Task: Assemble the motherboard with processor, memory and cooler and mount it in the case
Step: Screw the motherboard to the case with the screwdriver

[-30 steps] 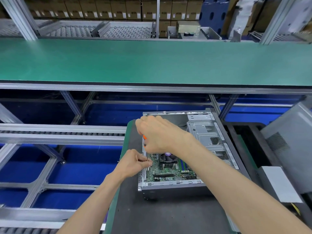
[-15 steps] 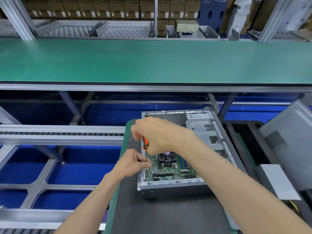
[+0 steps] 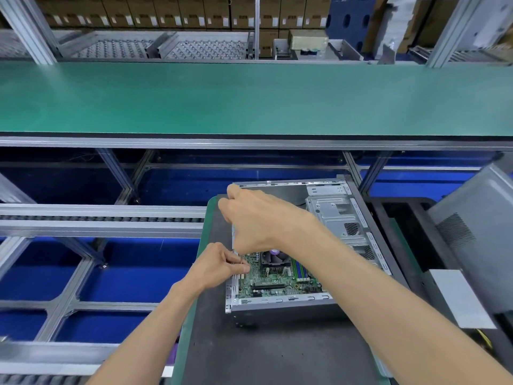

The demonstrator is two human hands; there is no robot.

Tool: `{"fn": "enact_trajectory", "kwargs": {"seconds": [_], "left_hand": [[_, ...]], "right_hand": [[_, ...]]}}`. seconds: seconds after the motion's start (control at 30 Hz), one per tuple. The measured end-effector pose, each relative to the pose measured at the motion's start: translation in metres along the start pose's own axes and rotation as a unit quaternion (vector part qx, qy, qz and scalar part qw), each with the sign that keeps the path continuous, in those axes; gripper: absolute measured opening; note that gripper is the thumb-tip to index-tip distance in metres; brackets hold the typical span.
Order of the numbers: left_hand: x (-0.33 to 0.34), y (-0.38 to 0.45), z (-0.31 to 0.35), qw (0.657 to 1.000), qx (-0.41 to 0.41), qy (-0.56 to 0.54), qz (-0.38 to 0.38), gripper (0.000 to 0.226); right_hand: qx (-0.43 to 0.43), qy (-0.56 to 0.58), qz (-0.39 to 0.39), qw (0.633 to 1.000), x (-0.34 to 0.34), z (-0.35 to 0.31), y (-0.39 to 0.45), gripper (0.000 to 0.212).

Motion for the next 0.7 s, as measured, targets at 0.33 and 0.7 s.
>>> {"fn": "enact_trajectory", "kwargs": {"seconds": [0.33,0.7], "left_hand": [[0.001,0.004,0.001,1.0,0.003,-0.011,-0.014,0.005],[0.0,0.004,0.004,1.0,0.017,0.01,-0.006,0.017]], "right_hand": [[0.004,-0.006,0.031,1.0,-0.002,0.001,0.005,0.032],[-0.01,-0.006,0.057,0.998,-0.001,0.004,0.0,0.028]]}}
Point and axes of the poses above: each hand's wrist, its own y-axis towards the middle knuckle, its own x-axis out of the palm, z = x × y, the point moved 8 cm from there along y, towards the middle knuckle, and after that the axes turned 10 degrees about -x, right-handed, at the moved point
